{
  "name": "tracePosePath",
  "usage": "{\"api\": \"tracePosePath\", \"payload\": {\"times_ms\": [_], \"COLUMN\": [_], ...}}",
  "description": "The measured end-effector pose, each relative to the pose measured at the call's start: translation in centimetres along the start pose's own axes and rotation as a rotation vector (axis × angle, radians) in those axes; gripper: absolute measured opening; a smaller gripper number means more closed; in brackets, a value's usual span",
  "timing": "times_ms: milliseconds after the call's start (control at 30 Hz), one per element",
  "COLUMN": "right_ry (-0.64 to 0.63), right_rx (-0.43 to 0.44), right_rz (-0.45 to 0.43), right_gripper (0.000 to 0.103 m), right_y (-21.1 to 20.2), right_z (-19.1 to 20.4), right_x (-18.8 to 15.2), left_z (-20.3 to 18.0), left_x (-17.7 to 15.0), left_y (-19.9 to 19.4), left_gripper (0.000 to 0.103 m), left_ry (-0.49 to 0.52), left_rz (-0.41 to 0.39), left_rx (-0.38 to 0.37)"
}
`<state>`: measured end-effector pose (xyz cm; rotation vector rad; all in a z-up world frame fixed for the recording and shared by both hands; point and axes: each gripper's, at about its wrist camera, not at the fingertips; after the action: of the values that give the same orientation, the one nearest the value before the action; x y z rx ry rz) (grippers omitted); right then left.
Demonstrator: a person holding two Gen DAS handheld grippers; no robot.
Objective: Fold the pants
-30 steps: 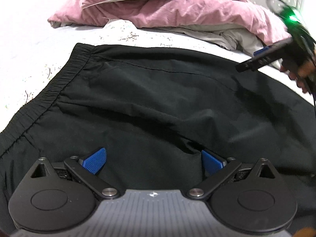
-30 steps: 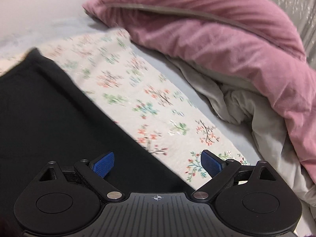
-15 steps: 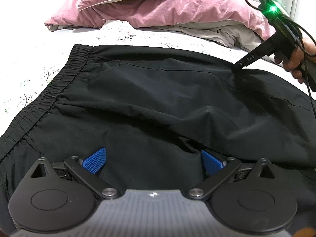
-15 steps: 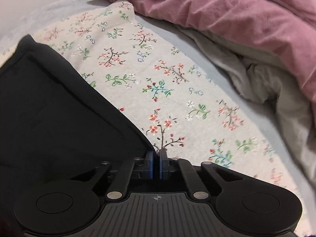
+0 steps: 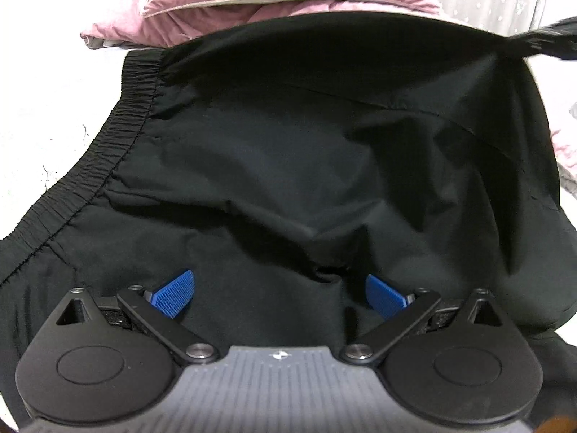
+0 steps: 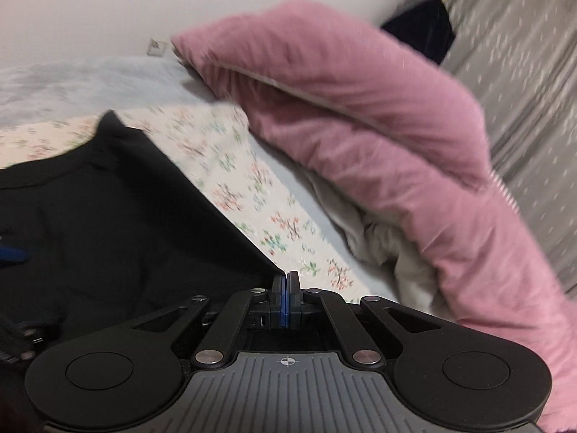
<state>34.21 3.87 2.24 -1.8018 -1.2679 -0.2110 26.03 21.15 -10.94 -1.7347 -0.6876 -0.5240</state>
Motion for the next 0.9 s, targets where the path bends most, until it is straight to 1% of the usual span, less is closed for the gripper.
{"api": "tracePosePath", "payload": {"times_ms": [100, 200, 267, 400, 533, 633, 733, 767, 833, 900], "right_ry": [-0.039, -0.069, -0.096, -0.11, -0.079, 0.003, 0.017, 0.014, 0.025, 0.053], "right_rx": [-0.019, -0.009, 0.002, 0.053, 0.109, 0.176, 0.201, 0.206, 0.21, 0.223], "right_rz": [-0.045, -0.079, -0.091, -0.096, -0.063, 0.006, 0.072, 0.092, 0.116, 0.133], "right_gripper": [0.0, 0.0, 0.0, 0.0, 0.0, 0.0, 0.0, 0.0, 0.009, 0.011], "right_y": [-5.1, -9.6, -11.9, -14.9, -15.2, -13.9, -12.3, -11.7, -11.1, -11.0], "right_z": [2.1, 4.8, 6.7, 10.4, 14.3, 16.5, 18.8, 19.4, 20.1, 19.8], "right_x": [-0.4, -1.6, -2.9, -6.0, -9.4, -11.8, -13.7, -14.1, -14.7, -14.4], "left_z": [0.3, 0.8, 1.0, 1.9, 3.3, 4.2, 5.1, 5.5, 6.1, 6.9], "left_x": [0.1, 0.0, -0.9, -3.5, -5.9, -7.0, -7.5, -7.6, -7.5, -7.1], "left_y": [-1.6, -3.8, -5.4, -7.8, -10.0, -11.2, -11.2, -10.9, -10.5, -10.6], "left_gripper": [0.103, 0.103, 0.103, 0.103, 0.103, 0.103, 0.103, 0.1, 0.096, 0.093], "left_ry": [-0.024, -0.074, -0.087, -0.111, -0.187, -0.241, -0.293, -0.317, -0.355, -0.382], "left_rz": [-0.028, -0.046, -0.057, -0.037, -0.037, -0.07, -0.087, -0.085, -0.079, -0.083], "left_rx": [-0.002, -0.017, -0.032, -0.022, -0.045, -0.103, -0.165, -0.183, -0.204, -0.203]}}
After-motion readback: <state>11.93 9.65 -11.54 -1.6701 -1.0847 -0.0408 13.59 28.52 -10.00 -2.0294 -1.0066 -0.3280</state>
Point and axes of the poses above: each gripper's, at about its wrist camera, not at the fingertips, and y roughly the way its jaws point, z to its left, x to its top, and after that the axes turned 10 degrees about -x, right-handed
